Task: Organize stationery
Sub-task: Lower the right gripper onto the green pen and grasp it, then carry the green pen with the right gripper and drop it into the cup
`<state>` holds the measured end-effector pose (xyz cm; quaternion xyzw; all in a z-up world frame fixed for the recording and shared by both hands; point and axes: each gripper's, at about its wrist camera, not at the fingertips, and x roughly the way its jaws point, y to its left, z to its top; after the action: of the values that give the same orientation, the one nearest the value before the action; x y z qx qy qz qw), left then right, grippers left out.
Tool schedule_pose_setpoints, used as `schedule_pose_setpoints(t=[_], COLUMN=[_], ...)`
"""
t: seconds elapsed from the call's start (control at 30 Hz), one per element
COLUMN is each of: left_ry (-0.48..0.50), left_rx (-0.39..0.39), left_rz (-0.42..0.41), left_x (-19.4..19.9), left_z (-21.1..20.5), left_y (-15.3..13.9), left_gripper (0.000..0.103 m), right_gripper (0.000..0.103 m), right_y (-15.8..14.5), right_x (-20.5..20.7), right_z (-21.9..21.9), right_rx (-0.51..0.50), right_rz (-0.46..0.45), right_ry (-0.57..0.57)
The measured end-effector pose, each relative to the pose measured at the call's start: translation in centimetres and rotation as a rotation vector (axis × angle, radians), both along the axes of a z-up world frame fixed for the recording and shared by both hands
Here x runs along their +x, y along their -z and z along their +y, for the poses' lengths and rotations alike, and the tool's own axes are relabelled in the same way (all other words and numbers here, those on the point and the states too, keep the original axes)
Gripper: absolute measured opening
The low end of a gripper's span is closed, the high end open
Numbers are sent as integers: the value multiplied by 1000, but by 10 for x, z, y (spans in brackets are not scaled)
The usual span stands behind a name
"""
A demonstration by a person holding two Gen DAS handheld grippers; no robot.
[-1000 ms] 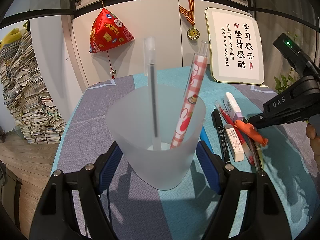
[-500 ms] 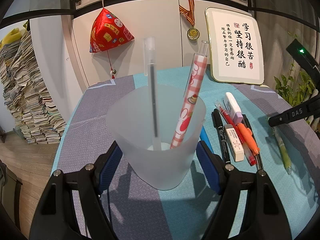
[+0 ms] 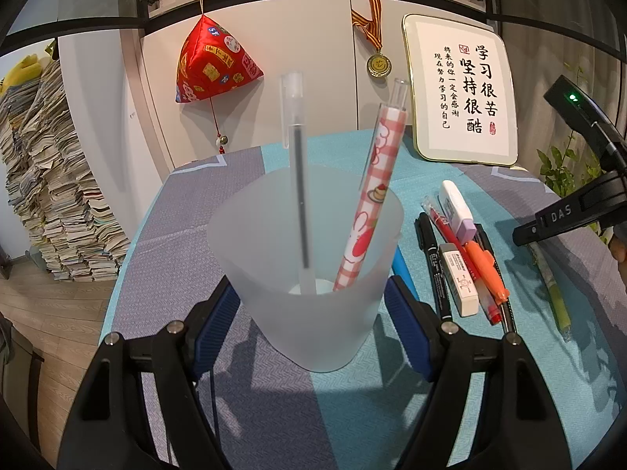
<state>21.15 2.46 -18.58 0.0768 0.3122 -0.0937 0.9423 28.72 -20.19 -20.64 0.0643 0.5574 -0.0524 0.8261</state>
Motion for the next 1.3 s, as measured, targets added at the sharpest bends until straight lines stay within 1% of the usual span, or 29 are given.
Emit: schedule_pose_setpoints(t=[0.03,0.1,0.13,0.2,0.4,0.63,0.77,0.87,0.97,1.03,1.17,1.3], left_ry=[0,0,0,0,0,0,0,0,0,1,1,1], left_rx=[0,0,0,0,0,0,0,0,0,0,0,2], left_rz=[0,0,0,0,1,1,2,2,2,2,3,4], left_x=[0,0,0,0,0,0,0,0,0,0,0,-1], left_z=[0,0,0,1,1,0,1,0,1,1,1,-1], left_y=[0,0,0,0,0,0,1,1,1,1,1,2], left_gripper=[76,76,76,76,76,76,76,76,76,76,76,76], right_gripper=[17,16,16,16,16,15,15,15,15,15,15,15], right_y=[0,-3,-6,-17,-71,-134,-166,-186,-197,-198,-195,-190], right_x=[0,0,-3,-10,-42,-79,-85,-82,-76,-71,-54,-48], right_z=[1,0,-1,0,13,42,65,90,110,121,141,149], right_rx=[-2,41,69,81,107,126,160,184,178,182,202,213], right_rz=[-5,-10,-22,-53,-204,-406,-481,-507,-532,-527,-488,-461], right_ry=[-10,-15,-19,-27,-112,-225,-306,-378,-432,-452,-486,-507])
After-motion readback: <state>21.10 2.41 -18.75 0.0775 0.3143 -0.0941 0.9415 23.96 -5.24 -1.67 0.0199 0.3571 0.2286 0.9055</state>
